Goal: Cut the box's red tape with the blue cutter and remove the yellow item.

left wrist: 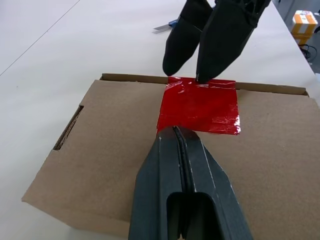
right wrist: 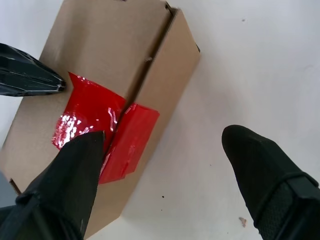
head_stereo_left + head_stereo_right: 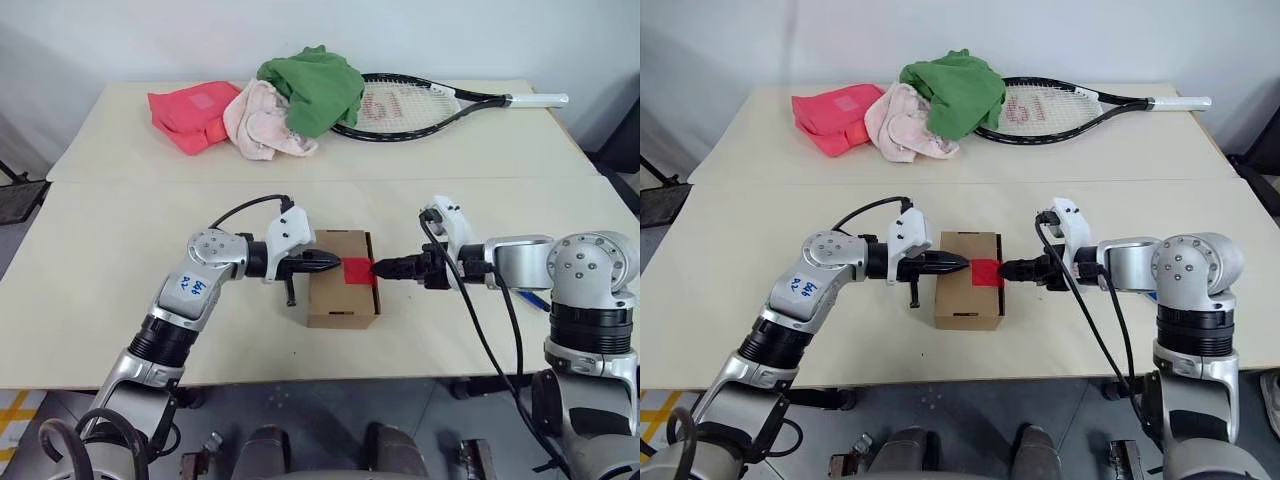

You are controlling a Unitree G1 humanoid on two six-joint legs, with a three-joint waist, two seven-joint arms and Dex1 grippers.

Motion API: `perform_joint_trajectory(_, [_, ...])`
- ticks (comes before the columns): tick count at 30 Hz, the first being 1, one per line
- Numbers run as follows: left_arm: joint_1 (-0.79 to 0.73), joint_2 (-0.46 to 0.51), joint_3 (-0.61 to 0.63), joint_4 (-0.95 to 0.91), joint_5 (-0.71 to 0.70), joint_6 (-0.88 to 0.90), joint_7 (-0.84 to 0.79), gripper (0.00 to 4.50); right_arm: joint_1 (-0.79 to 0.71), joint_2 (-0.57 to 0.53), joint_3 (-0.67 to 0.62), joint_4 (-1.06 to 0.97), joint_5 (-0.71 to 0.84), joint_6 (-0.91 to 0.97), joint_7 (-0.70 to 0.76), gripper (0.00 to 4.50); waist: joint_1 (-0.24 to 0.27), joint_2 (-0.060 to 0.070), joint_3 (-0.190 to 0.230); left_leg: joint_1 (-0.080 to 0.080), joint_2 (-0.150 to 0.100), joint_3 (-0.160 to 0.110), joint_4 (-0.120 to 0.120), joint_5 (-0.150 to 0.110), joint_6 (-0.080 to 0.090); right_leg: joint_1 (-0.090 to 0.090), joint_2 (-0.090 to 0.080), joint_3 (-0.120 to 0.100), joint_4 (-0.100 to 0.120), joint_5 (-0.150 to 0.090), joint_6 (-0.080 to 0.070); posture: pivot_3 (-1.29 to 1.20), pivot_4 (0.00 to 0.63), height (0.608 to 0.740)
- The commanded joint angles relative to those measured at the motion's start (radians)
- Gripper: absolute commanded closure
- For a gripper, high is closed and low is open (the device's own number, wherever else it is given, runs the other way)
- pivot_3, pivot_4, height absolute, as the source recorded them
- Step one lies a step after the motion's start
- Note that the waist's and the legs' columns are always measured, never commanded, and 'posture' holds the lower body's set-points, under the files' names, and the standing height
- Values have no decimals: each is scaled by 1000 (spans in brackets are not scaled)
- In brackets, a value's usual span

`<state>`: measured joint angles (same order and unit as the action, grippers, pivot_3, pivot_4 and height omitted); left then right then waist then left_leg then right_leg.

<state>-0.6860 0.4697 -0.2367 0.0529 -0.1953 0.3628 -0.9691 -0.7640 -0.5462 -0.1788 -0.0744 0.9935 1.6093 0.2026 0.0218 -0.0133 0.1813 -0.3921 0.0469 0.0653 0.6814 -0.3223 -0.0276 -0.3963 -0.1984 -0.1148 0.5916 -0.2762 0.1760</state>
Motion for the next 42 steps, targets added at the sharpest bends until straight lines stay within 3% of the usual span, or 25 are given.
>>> perform_joint_trajectory(1, [1, -5, -11, -3, 15, -4, -2, 4500, -5, -13, -2, -14, 37, 5, -24, 522, 0, 0, 0, 0, 0, 0, 0, 0, 0, 0, 0, 0, 0, 0, 0, 0, 150, 740])
perform_joint_trajectory(17, [25, 5, -39, 14, 31, 4, -18, 4500, 33, -101, 37, -13, 8, 5, -30, 522, 3, 0, 0, 0, 0, 0, 0, 0, 0, 1, 0, 0, 0, 0, 0, 0, 150, 740])
perform_joint_trajectory(28, [22, -7, -56, 12, 32, 4, -21, 4500, -39, -57, 164, -7, -59, 5, -69, 522, 0, 1, -2, 2, 0, 0, 1, 0, 0, 2, 0, 0, 0, 0, 0, 0, 150, 740])
perform_joint_trajectory(37, [29, -15, -60, 11, 38, 13, -19, 4500, -39, -217, 253, -55, -124, 5, 22, 522, 6, 1, -4, 2, 0, 0, 1, 0, 1, 3, 0, 0, -1, 0, 0, 0, 150, 740])
perform_joint_trajectory(42, [33, -19, -61, 9, 39, 17, -16, 4500, -26, -249, 257, -85, -163, 5, 72, 522, 1, 1, -4, 1, 0, 0, 0, 0, 1, 2, 0, 0, -1, 0, 0, 0, 150, 740])
